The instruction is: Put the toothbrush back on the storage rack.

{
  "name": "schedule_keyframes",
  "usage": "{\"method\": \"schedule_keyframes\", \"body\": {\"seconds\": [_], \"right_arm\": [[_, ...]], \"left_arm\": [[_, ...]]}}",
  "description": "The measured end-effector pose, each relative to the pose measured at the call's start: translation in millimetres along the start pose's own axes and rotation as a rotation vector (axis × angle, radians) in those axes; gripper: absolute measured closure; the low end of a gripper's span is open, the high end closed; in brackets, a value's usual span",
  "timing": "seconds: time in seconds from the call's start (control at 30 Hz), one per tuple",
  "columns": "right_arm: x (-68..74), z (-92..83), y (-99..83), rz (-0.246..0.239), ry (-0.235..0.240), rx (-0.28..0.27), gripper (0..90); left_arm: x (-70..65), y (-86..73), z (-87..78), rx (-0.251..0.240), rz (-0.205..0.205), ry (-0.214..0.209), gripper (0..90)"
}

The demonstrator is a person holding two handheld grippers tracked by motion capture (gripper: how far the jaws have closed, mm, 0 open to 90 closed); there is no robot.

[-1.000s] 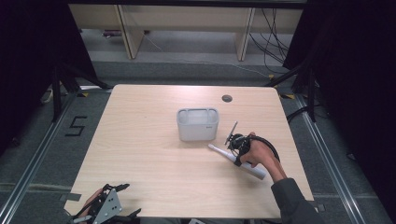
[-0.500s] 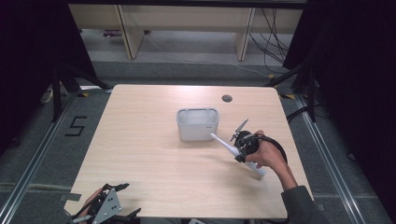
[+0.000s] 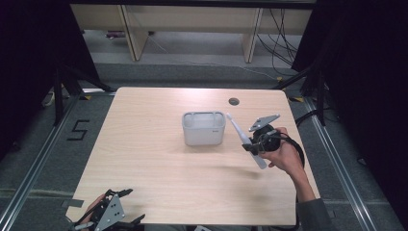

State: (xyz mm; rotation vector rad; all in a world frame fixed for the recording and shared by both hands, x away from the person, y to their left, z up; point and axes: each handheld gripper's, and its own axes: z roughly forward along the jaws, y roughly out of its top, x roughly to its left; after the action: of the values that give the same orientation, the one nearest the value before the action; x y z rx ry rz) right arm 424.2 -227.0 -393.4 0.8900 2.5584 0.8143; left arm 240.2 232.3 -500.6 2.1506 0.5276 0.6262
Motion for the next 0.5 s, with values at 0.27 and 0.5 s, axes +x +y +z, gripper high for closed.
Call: {"method": "schedule_keyframes", "body": {"seconds": [0.27, 0.5], "right_arm": [[-4.8, -6.3, 0.3, 0.041, -0.027, -0.157, 67.0], [-5.0, -5.0, 4.6, 0.068, -0.044, -0.247, 67.0]], "left_arm": [[1.1, 0.4, -1.2, 0.019, 0.011, -0.004, 14.9], [1.3, 0.6, -1.5, 0.021, 0.014, -0.005, 14.9]]}}
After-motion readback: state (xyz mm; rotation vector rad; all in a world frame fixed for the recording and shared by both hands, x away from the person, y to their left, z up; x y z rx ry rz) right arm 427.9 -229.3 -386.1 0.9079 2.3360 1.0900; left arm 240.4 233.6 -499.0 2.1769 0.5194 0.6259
